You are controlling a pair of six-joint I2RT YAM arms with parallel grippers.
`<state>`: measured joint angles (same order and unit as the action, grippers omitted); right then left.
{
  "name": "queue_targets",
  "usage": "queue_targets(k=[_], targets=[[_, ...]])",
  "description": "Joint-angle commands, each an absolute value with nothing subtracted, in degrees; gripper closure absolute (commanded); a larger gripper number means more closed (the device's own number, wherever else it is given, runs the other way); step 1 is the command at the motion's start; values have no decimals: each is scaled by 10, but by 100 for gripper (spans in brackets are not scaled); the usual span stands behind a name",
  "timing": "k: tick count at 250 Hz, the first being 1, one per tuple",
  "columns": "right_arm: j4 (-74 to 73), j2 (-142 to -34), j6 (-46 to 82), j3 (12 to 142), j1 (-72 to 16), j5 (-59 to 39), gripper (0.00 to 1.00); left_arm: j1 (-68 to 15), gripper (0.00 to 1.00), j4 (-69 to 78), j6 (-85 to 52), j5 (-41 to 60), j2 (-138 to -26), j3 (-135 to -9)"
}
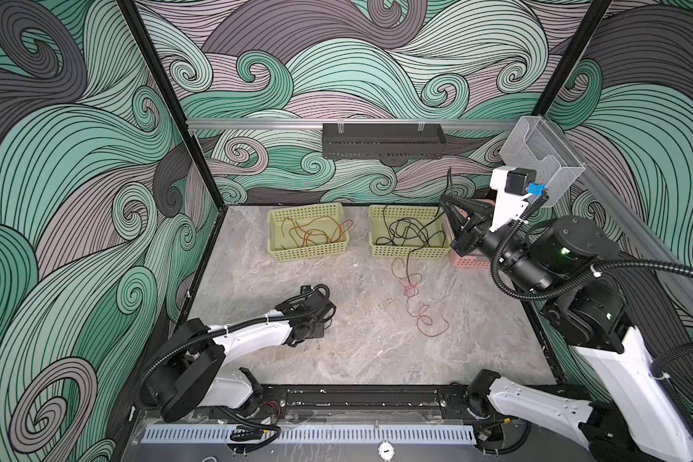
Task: Untangle the cables
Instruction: 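Pull a black cable up with the right gripper while the left holds another black cable, then lower the black cable into the middle green basket and open the right gripper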
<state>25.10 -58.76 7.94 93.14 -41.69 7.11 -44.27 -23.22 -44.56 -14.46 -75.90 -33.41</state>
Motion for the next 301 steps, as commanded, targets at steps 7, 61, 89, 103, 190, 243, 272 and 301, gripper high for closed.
queue_targets(k=[7,61,89,103,190,243,272,301], targets=[[267,-619,61,977,-411,54,100,-438,100,-272,-436,-151,-719,-353],[275,-664,46,1015,-408,65,100,-439,55,-313,-393,-126,-647,-412],[286,-679,48,1043,-406,54,100,-439,48,-315,-378,-110,-600,-419],[282,-685,64,1053,-406,31,100,-439,40,-297,-366,-83,-579,-422],[304,-744,54,1104,-427,26,100,-452,33,-247,-342,-61,-569,-449],[299,-794,49,1084,-366,38,100,-453,33,-278,-394,-118,-526,-404],[299,-850,59,1112,-305,50,100,-453,34,-286,-408,-118,-490,-378],[297,-915,71,1167,-249,68,100,-453,34,-294,-418,-120,-457,-362]])
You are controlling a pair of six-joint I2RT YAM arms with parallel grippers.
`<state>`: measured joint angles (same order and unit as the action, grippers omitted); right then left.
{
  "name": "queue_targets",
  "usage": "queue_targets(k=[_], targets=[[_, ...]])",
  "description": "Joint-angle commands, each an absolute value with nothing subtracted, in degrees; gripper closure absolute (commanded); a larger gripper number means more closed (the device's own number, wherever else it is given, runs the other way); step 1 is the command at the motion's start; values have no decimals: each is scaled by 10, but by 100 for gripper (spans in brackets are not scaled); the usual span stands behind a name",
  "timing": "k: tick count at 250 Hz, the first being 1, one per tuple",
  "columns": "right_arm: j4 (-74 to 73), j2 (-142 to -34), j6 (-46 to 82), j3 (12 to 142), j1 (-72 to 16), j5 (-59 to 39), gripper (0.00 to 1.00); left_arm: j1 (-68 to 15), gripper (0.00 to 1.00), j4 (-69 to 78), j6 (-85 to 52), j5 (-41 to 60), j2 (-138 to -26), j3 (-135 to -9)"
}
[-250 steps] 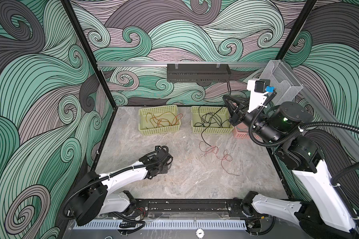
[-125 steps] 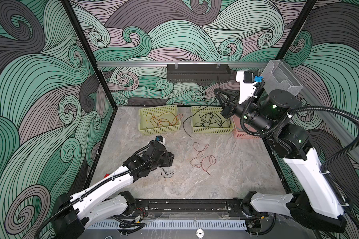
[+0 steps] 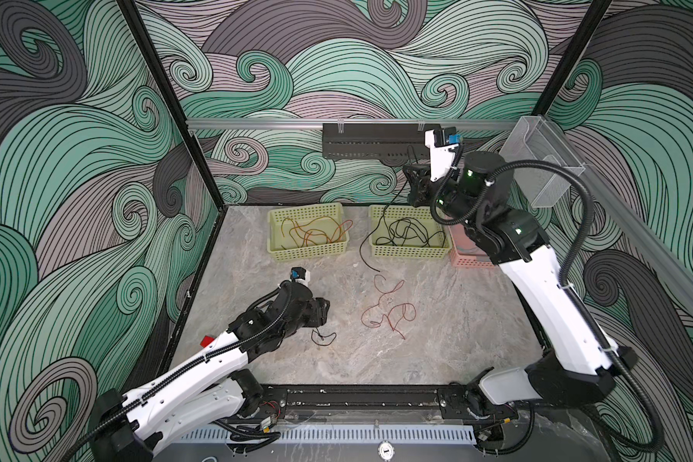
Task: Untangle the cables
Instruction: 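Lower the black cable into the middle green basket and open the right gripper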
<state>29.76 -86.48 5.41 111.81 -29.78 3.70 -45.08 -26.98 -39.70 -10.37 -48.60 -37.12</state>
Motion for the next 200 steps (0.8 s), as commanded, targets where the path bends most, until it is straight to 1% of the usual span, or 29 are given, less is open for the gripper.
queue_targets(k=[1,27,39,72,113,171,200], targets=[[297,-917,71,1169,-247,68,100,-452,34,-294,-418,-120,-456,-362],[295,-969,87,1218,-209,68,100,-453,34,-294,-425,-122,-433,-349],[296,-992,83,1235,-201,84,100,-453,34,-297,-428,-124,-427,-347],[310,-1049,81,1247,-180,95,100,-453,34,-311,-431,-131,-412,-345],[315,-1095,86,1210,-165,97,100,-453,34,-315,-437,-138,-396,-334],[270,-1112,90,1123,-163,98,100,-453,34,-315,-440,-140,-396,-326],[267,-1142,83,1102,-162,102,100,-453,34,-314,-441,-142,-401,-327]])
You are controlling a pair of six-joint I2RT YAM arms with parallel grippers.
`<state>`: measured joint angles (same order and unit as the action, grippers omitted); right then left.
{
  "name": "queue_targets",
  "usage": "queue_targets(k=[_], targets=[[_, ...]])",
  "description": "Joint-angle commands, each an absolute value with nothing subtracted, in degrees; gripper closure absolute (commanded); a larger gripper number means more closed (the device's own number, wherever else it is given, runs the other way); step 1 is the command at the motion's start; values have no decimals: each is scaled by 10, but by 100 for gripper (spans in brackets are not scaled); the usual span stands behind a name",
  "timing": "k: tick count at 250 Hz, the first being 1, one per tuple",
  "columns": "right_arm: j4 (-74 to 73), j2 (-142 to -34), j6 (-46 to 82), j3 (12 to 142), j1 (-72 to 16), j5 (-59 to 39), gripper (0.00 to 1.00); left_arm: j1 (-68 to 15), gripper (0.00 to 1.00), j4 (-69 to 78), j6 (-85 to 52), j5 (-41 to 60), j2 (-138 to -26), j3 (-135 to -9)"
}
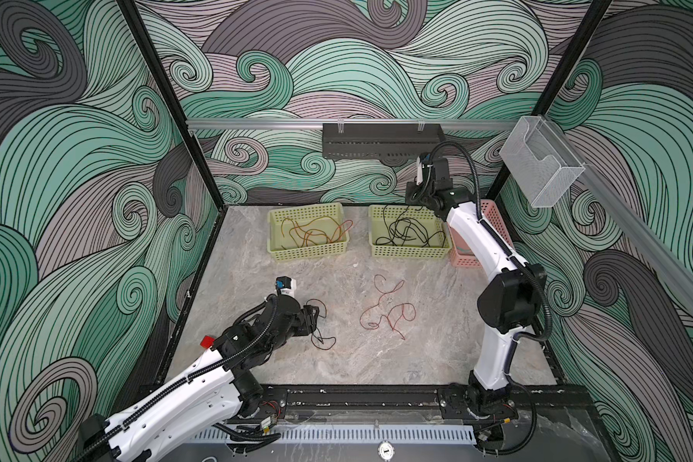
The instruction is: Untangle the cables
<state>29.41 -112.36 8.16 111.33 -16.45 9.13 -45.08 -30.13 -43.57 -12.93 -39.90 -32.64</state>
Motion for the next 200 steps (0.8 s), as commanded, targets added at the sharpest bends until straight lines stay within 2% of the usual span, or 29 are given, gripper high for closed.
queue_targets(k=[1,62,84,108,114,145,172,200], targets=[[268,-1144,82,1101,-162,102,100,-453,34,-314,-441,-141,-401,-326],[340,-1261,84,1160,-146,80,100,-453,34,-318,-445,-129,-418,-335],[387,-1284,94,1196,-145,54,86,-452,34,-319,-444,-130,-421,-338],[399,-1274,108,1194,-147,41,55,-452,34,-308,-445,-129,-426,-337],[398,-1265,109,1188,-149,43,51,-453,34,-307,-444,-127,-428,-338],[400,-1203,112,1153,-165,38,44,-453,34,-308,-438,-124,-442,-347],[366,-1120,105,1073,-198,59,39,-453,34,-315,-436,-129,-449,-357],[355,-1046,94,1001,-250,76,39,-453,35,-330,-455,-164,-443,-357]])
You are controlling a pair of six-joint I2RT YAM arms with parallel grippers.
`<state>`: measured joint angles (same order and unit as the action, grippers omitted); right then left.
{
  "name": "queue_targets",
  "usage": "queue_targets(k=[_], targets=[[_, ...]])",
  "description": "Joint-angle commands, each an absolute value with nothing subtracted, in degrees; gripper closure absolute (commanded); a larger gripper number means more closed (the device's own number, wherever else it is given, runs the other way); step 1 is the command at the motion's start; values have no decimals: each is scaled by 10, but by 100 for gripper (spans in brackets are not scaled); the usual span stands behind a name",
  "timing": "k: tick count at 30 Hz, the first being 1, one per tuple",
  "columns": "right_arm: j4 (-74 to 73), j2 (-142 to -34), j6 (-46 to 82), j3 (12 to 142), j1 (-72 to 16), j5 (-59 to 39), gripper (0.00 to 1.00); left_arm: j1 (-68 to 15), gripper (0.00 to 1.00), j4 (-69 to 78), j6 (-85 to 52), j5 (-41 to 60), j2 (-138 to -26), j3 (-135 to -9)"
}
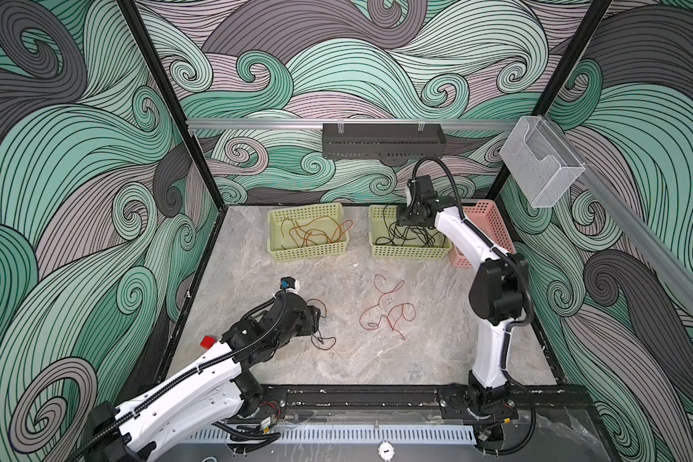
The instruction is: Untangle the cables
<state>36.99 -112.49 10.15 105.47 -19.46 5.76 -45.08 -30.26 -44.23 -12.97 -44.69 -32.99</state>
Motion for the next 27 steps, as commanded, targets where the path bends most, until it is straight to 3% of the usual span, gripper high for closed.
queue_targets(k=[1,9,12,13,18,27], targets=[[354,-1042,94,998,-252,76,39,-453,35,-331,-455,-166,-443,-357],[168,-857,140,666,-488,-5,39,-451,32,-509,-637,-380,-365,-356],[84,-864,188,589,-573,-19,39,-452,17,-504,-642,-418,-303,-329],[64,-875,195,577,-597,-22,39,-451,2,-499,-641,-427,-282,-320],[46,-967,199,596,-667,-33,41,-452,1,-485,-651,-450,-180,-284],[81,-1048,143,660,-641,76,40,-452,4,-453,-627,-378,-163,-254]])
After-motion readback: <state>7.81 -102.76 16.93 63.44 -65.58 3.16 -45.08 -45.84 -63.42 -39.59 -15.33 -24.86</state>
